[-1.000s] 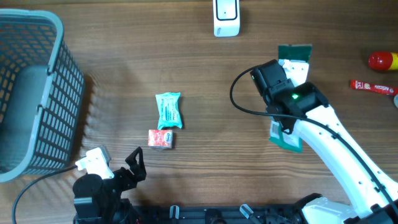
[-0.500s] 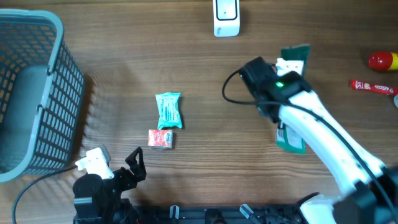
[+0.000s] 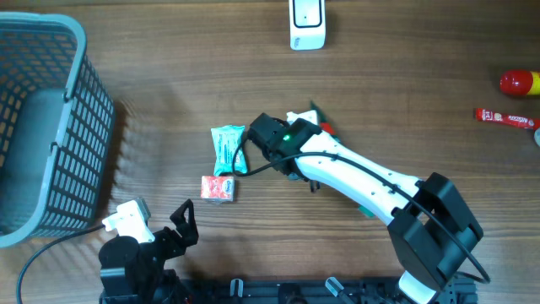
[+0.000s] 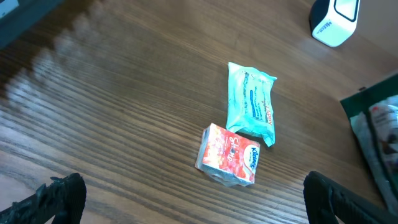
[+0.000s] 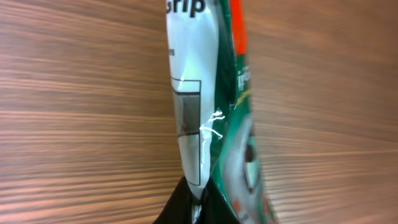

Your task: Scan the item barcode

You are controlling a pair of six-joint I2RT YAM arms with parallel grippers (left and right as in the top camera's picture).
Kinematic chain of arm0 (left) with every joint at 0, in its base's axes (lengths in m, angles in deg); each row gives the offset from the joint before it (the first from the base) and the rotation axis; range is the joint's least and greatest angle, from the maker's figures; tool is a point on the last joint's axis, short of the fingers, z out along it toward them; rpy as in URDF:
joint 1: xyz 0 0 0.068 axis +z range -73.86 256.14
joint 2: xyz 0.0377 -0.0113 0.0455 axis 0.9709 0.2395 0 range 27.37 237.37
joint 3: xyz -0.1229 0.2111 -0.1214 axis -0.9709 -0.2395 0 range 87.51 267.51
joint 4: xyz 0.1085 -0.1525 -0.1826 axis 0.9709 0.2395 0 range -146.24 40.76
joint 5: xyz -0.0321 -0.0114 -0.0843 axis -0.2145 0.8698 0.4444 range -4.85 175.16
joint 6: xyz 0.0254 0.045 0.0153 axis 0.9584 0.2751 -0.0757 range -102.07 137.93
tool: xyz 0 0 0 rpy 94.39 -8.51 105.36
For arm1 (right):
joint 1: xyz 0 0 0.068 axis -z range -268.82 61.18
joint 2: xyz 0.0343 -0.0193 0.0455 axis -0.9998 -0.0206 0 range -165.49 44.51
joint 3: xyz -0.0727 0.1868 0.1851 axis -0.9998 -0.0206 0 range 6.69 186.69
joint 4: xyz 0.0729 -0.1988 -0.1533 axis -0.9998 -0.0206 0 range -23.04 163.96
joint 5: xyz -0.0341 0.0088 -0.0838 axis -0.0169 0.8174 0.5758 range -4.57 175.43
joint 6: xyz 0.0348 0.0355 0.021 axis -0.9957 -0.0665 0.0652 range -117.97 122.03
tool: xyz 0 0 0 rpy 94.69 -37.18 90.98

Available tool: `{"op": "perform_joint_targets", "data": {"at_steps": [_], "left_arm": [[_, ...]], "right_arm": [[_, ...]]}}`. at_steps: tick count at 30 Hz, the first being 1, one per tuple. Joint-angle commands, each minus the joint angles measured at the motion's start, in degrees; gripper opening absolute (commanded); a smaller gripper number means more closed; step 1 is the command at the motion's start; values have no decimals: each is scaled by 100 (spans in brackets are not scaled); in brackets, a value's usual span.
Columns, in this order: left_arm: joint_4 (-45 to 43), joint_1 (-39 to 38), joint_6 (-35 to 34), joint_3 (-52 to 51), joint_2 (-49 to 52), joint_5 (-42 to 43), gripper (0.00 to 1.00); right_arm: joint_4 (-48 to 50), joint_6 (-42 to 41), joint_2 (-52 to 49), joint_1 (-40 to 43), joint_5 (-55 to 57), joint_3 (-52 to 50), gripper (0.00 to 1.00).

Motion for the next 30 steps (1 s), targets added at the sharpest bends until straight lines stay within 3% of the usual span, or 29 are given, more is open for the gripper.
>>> {"op": "perform_joint_targets", "data": {"at_steps": [1, 2, 5, 7, 8, 16, 19, 21, 30], "left_arm": [[-15, -22, -31, 4, -35, 68, 100], [-15, -22, -31, 4, -35, 68, 100], [-15, -22, -31, 4, -35, 68, 100], [-15, -22, -31, 4, -35, 68, 100], [-15, -22, -31, 4, -35, 68, 100], [-15, -22, -33, 4, -35, 68, 100], [-15, -22, -31, 4, -35, 68, 100], [-15, -22, -31, 4, -35, 68, 100], [-15, -22, -33, 4, -35, 68, 100]], "right_arm": [[120, -103, -103, 15, -667, 144, 24], [111, -103, -103, 24, -649, 142, 40], [109, -101, -103, 37, -597, 142, 57], [111, -81, -103, 37, -584, 144, 81], [111, -68, -103, 37, -586, 144, 100], [195, 136, -105, 302, -732, 63, 100], [660, 748, -140, 660, -951, -22, 100], [1108, 1294, -313, 1069, -1672, -22, 100], [730, 1397, -1241, 1327, -2037, -22, 100]]}}
